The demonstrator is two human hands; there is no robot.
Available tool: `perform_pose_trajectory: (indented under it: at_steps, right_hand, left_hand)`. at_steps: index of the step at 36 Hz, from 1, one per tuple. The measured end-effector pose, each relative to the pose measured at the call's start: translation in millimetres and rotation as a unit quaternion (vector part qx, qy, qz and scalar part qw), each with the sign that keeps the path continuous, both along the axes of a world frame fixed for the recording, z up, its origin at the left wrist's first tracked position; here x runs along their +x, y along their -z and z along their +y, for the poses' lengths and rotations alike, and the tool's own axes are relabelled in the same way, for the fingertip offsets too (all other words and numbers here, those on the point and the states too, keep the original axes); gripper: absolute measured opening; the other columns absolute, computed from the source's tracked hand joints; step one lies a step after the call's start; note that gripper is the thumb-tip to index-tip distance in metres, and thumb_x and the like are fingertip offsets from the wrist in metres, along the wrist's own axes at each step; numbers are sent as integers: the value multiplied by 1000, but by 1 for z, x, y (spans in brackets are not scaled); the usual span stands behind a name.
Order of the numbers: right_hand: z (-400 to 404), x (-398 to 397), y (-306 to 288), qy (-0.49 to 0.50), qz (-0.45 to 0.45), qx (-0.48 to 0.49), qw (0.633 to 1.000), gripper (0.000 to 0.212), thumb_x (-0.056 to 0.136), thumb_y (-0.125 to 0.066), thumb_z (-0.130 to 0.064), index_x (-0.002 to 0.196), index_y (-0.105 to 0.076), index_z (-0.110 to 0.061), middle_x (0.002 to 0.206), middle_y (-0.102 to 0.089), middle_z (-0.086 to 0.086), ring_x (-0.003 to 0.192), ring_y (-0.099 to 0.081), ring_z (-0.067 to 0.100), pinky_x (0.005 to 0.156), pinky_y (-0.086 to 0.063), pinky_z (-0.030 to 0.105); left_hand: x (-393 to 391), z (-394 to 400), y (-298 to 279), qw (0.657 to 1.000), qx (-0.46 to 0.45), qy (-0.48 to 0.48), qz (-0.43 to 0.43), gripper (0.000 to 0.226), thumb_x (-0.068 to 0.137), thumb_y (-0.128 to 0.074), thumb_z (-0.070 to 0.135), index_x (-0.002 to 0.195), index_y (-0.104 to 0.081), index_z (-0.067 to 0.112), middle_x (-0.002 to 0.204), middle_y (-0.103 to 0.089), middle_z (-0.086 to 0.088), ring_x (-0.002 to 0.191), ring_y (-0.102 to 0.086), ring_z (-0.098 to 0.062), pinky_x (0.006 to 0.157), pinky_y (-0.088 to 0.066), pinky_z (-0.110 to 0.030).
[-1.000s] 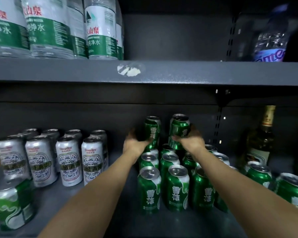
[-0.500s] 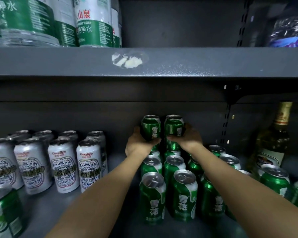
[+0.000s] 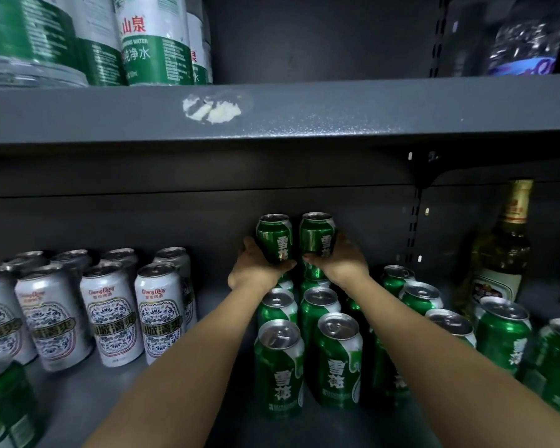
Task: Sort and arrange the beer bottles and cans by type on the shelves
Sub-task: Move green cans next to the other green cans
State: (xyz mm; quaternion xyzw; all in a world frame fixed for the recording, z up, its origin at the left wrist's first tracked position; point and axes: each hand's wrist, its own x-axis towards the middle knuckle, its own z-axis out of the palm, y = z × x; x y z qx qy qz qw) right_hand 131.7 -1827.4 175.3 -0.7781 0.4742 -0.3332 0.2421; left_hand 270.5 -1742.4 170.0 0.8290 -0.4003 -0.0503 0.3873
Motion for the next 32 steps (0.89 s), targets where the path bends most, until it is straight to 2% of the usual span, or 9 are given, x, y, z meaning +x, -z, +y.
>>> perform_pose_trajectory:
  at_steps: [4,9,15,17,19,21,24,27,32]
  right_hand:
    - [3,2,0,1,-1,19,1000,76,74,-75,-53,131,-47,-11,130,-57,10,118,-57,29,92,-48,34]
    - [7,-3,-5,-14,15,16,1000,88,75,-77,-48,140,-32,-10,142,-44,12,127,-48,30,100,-43,35]
    - [23,-25,-4,26,38,-9,999,96,80,-71,-52,150,-18,-12,149,-37,14,129,-47,34,97,-46,39]
    - [34,-30,-7,56,31,-58,996,91,84,-66,-51,150,-18,-10,147,-39,15,128,-46,35,94,-46,40]
    - [48,-32,-11,65,21,-112,991,82,86,-65,-47,148,-24,-11,143,-41,14,127,-45,35,91,-47,42]
    - [62,-31,-16,62,27,-149,986,71,87,-64,-43,142,-34,-10,136,-48,15,120,-50,36,87,-48,42]
    - [89,-22,-22,52,42,-180,981,50,90,-59,-41,127,-51,-7,119,-60,17,106,-58,35,82,-48,40]
    - [123,-8,-25,10,25,-214,976,43,93,-56,-34,128,-50,-10,117,-61,17,110,-56,37,87,-45,41]
    - [182,29,-10,-101,7,-249,963,47,91,-56,-30,135,-44,-17,128,-53,8,121,-45,29,95,-38,41]
  left_hand:
    - [-3,0,1,999,-24,5,21,92,66,-80,55,133,-31,15,138,-49,-8,122,-54,-30,92,-47,-39]
    - [-6,5,4,998,-50,19,41,91,64,-81,54,133,-35,16,135,-53,-8,119,-56,-29,95,-49,-43]
    - [-7,29,15,998,-58,-9,11,85,67,-72,67,130,-44,17,125,-57,-9,108,-60,-29,86,-54,-42]
    - [-10,41,17,998,-45,-38,-10,76,75,-67,65,124,-47,11,119,-57,-12,105,-59,-30,82,-54,-41]
    - [-14,54,18,996,-59,-63,-30,71,80,-66,59,125,-46,8,124,-54,-15,111,-56,-32,85,-51,-41]
    - [-18,72,20,993,-73,-81,-48,68,84,-65,54,130,-44,9,129,-50,-14,119,-52,-31,87,-47,-41]
    - [-20,102,24,988,-95,-91,-76,60,86,-64,50,131,-46,13,129,-49,-10,120,-50,-29,88,-47,-42]
    - [-18,133,26,983,-101,-100,-114,53,89,-62,45,131,-46,16,131,-48,-8,119,-49,-27,87,-45,-40]
    - [0,187,28,968,-87,-125,-200,44,91,-59,41,125,-48,15,128,-46,-6,114,-50,-27,78,-43,-38]
